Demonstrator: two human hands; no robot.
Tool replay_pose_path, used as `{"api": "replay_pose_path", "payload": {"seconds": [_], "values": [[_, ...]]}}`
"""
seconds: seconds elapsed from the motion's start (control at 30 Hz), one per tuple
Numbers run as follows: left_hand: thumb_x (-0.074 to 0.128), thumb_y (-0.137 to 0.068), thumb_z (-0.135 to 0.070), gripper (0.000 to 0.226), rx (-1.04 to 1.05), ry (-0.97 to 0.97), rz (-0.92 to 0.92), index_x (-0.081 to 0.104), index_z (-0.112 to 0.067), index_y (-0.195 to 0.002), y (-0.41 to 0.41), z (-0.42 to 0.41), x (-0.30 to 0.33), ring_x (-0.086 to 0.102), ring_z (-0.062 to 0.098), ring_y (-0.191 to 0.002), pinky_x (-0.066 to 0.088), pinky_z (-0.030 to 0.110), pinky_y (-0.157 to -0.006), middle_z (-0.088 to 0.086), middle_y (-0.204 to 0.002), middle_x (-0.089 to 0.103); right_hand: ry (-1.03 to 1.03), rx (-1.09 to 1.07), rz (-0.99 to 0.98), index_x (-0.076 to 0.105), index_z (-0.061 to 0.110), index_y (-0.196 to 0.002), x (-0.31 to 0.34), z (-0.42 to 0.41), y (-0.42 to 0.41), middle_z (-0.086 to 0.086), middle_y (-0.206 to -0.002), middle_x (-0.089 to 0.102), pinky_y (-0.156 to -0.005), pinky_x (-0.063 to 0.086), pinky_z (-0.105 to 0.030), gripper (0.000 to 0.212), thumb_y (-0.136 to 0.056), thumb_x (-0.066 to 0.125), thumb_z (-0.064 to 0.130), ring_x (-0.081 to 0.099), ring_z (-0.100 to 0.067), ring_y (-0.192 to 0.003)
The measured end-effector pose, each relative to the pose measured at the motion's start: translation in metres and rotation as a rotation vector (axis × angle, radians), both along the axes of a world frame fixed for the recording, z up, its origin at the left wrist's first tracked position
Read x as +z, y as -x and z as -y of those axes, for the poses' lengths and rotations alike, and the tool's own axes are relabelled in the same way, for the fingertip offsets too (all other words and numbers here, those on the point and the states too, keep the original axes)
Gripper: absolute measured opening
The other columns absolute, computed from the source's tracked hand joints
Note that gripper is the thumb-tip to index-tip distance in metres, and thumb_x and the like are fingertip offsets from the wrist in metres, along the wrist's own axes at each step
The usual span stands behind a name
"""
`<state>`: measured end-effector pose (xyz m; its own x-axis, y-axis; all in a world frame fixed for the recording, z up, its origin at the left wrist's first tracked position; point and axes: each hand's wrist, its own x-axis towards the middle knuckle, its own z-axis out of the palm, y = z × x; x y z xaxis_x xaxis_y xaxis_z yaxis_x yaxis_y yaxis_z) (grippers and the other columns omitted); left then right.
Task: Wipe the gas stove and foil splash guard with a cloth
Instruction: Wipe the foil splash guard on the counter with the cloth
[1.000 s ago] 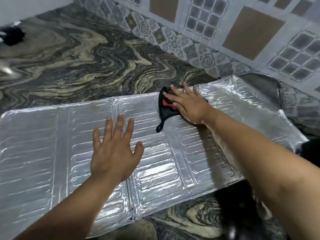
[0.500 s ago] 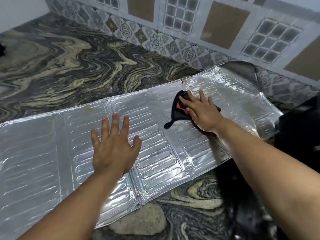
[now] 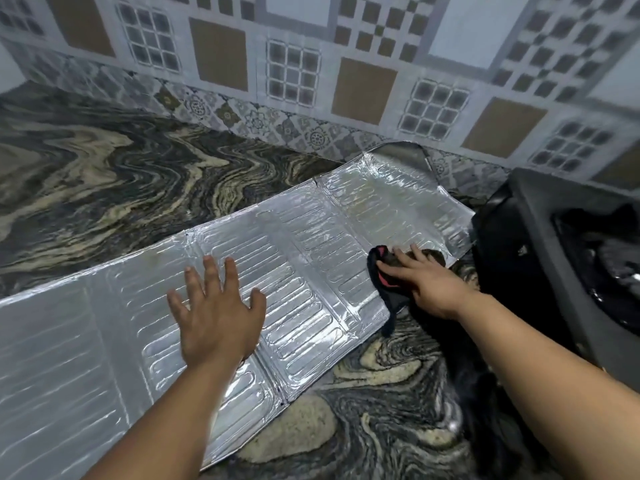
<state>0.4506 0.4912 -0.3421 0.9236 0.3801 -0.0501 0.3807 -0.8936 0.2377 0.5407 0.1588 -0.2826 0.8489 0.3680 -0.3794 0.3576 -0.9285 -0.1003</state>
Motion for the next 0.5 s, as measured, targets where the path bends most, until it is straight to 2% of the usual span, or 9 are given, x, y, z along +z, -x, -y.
{"api": "replay_pose_path", "payload": {"seconds": [0.07, 0.13, 0.2, 0.27, 0.37, 0.5], "values": [[0.014, -0.090, -0.060, 0.075, -0.005, -0.002, -0.001, 0.001, -0.028, -0.157, 0.001, 0.000, 0.001, -0.008, 0.028, -0.152, -0.004, 0.057, -0.118, 0.002, -0.167, -0.004, -0.149, -0.207, 0.013, 0.026, 0.040, -0.152, 0.000, -0.005, 0.011, -0.003, -0.165, -0.002, -0.122, 0.001, -0.049, 0.083, -0.083, 0.041, -0.005, -0.010, -0.032, -0.151], [0.014, -0.090, -0.060, 0.075, -0.007, 0.004, -0.001, 0.000, -0.028, -0.157, 0.001, 0.000, 0.002, -0.009, 0.028, -0.152, -0.005, 0.057, -0.118, 0.002, -0.167, -0.005, -0.324, -0.482, 0.135, 0.022, 0.023, -0.155, -0.006, -0.018, 0.016, -0.012, -0.165, 0.001, -0.122, 0.004, -0.047, 0.077, -0.085, 0.044, -0.001, -0.006, -0.031, -0.151], [0.015, -0.091, -0.060, 0.075, -0.006, 0.015, 0.002, 0.001, -0.028, -0.157, 0.001, 0.001, 0.002, -0.009, 0.028, -0.152, -0.005, 0.057, -0.118, 0.002, -0.167, -0.005, -0.394, -0.752, 0.252, 0.014, 0.006, -0.155, -0.015, -0.037, 0.015, -0.017, -0.164, 0.003, -0.122, 0.007, -0.043, 0.069, -0.094, 0.045, 0.013, -0.002, -0.031, -0.151], [0.016, -0.091, -0.060, 0.075, -0.006, 0.010, 0.005, 0.001, -0.028, -0.157, 0.001, 0.001, 0.002, -0.008, 0.028, -0.152, -0.004, 0.058, -0.119, 0.002, -0.167, -0.005, -0.350, -0.955, 0.270, 0.007, -0.002, -0.154, -0.023, -0.055, 0.009, -0.021, -0.163, 0.002, -0.121, 0.007, -0.045, 0.072, -0.100, 0.040, 0.031, -0.001, -0.033, -0.151], [0.015, -0.092, -0.060, 0.074, -0.013, 0.002, 0.000, -0.001, -0.029, -0.157, 0.001, 0.000, 0.001, -0.010, 0.028, -0.152, -0.004, 0.058, -0.119, 0.002, -0.167, -0.007, -0.176, -1.058, 0.227, -0.004, -0.002, -0.153, -0.036, -0.072, -0.003, -0.020, -0.163, -0.009, -0.121, 0.000, -0.044, 0.077, -0.101, 0.029, 0.043, -0.009, -0.033, -0.151], [0.013, -0.091, -0.061, 0.074, -0.015, -0.008, -0.011, -0.004, -0.030, -0.157, -0.001, -0.001, -0.001, -0.012, 0.027, -0.152, -0.003, 0.057, -0.119, 0.001, -0.166, -0.009, -0.105, -1.048, 0.220, -0.006, -0.001, -0.153, -0.043, -0.074, -0.032, -0.020, -0.162, -0.012, -0.121, -0.005, -0.045, 0.077, -0.100, 0.026, 0.044, -0.012, -0.035, -0.150]]}}
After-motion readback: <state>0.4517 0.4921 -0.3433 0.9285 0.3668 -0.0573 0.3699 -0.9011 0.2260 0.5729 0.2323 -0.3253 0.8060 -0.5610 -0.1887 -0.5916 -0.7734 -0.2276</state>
